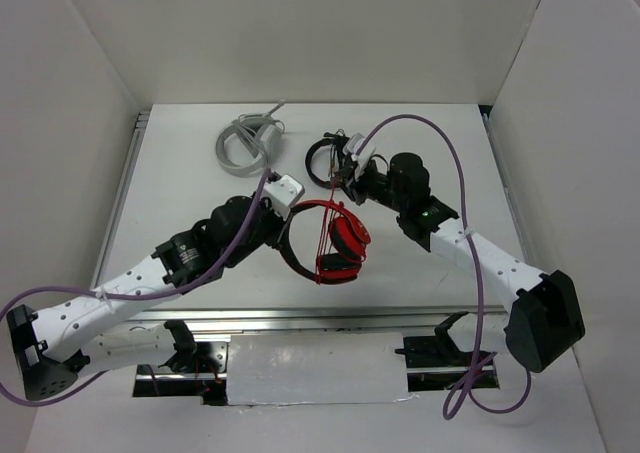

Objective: Wrap the headphones

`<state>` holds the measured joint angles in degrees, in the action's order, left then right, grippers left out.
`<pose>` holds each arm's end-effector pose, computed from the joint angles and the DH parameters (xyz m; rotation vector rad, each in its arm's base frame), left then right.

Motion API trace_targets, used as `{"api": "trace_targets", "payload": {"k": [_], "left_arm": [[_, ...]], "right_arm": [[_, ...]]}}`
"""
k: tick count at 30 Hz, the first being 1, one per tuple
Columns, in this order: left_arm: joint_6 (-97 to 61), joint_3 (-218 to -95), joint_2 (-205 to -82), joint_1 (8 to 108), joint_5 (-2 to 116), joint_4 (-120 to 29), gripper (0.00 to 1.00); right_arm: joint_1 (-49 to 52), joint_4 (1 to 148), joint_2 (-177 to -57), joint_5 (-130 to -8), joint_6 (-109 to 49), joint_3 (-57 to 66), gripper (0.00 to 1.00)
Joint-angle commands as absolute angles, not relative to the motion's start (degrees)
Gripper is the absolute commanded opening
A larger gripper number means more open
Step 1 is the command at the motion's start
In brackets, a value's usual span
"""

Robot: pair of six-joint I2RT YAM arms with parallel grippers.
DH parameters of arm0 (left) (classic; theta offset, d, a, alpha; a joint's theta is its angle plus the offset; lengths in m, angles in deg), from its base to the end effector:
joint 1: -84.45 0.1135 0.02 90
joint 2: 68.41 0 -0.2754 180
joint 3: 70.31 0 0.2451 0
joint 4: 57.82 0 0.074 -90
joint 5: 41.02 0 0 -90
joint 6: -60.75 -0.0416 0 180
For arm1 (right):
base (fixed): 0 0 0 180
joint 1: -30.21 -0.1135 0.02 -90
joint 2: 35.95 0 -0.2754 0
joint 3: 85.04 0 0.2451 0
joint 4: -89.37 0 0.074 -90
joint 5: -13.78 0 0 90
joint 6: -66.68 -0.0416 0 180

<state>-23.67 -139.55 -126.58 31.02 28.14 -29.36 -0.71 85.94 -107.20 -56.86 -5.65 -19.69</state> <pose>0.1448 -0.1703 0.3608 0.5228 1.7960 -0.3741 0.2392 0.1593 0.3307 -0.9394 1.4724 0.4622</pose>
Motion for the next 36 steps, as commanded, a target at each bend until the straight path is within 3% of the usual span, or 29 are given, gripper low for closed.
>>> {"api": "trace_targets", "payload": {"k": [1,2,8,16,20,28,30,31,33,36], "left_arm": [[-24.1,-148.1,-125.1,30.1,32.2,-33.1,0.00],[-24.4,-149.2,-125.6,30.2,32.4,-32.7,0.00],[-24.0,-156.4,-127.7,31.0,33.9,-29.2,0.00],[-22.0,-161.7,-128.8,31.4,32.1,-27.2,0.00],[-21.9,-163.3,-129.2,31.4,32.4,-27.6,0.00],[-21.4,-165.9,-129.4,31.9,30.1,-27.1,0.00],[-20.6,-165.3,-129.3,32.0,28.3,-27.6,0.00],[-19.9,-165.2,-128.9,32.1,27.6,-27.9,0.00],[-19.2,-164.5,-128.6,32.2,25.8,-28.6,0.00],[-18.1,-164.6,-129.1,32.6,20.1,-28.3,0.00]], "right_arm": [[0.5,91.9,-108.1,-52.2,-9.2,-20.9,0.26],[0.5,94.2,-108.4,-49.4,-9.9,-21.6,0.32],[0.4,101.1,-110.5,-42.1,-14.8,-22.6,0.40],[-0.6,109.9,-113.0,-38.9,-20.8,-25.7,0.41],[-2.1,125.7,-116.4,-42.1,-30.2,-30.5,0.42],[-5.0,136.6,-123.5,-43.7,-38.0,-33.0,0.42],[-5.6,139.5,-123.6,-45.1,-39.4,-34.6,0.37],[-6.3,141.6,-123.4,-47.0,-39.7,-35.4,0.21],[-7.3,145.3,-122.7,-48.6,-40.8,-37.8,0.01],[-8.1,147.9,-120.8,-53.2,-42.4,-41.7,0.00]]}}
